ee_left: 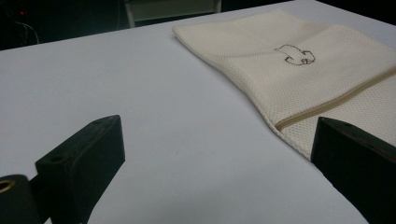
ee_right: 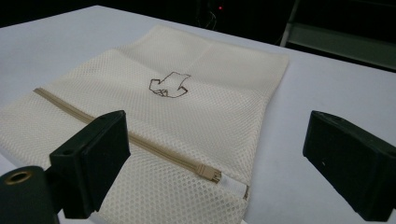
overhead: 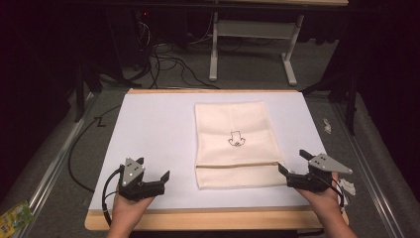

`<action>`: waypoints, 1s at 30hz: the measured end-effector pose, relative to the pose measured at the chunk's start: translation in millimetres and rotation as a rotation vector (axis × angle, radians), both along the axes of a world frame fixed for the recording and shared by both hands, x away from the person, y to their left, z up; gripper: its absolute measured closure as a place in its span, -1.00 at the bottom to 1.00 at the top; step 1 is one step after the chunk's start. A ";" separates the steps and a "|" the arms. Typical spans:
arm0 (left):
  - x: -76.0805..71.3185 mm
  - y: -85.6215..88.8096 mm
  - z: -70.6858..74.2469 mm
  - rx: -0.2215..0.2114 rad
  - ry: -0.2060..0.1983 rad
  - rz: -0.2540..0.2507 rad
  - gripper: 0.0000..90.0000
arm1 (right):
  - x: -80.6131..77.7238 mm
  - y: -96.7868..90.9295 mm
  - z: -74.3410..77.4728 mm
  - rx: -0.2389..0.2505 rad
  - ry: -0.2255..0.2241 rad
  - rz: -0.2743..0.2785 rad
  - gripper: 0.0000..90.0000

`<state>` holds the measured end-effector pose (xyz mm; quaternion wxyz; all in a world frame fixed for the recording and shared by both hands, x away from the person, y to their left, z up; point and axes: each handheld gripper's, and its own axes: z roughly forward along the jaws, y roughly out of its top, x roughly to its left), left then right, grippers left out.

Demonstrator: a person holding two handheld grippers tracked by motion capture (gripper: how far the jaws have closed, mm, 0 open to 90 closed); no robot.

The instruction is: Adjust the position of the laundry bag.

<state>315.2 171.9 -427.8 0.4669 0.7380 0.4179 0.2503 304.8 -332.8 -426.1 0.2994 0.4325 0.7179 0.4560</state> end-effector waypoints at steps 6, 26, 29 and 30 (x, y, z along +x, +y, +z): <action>1.0 -11.8 3.1 0.013 0.001 -0.029 -0.96 | -2.8 -3.2 -3.1 0.006 0.021 -0.002 -0.85; 12.1 -34.7 -5.1 0.018 0.072 -0.100 -0.84 | -10.9 -20.7 -5.4 0.023 0.028 -0.031 -0.82; 17.6 -44.7 -11.7 0.005 0.111 -0.126 -0.65 | -12.1 -22.5 -7.8 0.022 0.041 -0.036 -0.80; 20.6 -49.1 -14.7 0.000 0.124 -0.129 -0.62 | -12.3 -23.2 -8.4 0.022 0.041 -0.037 -0.79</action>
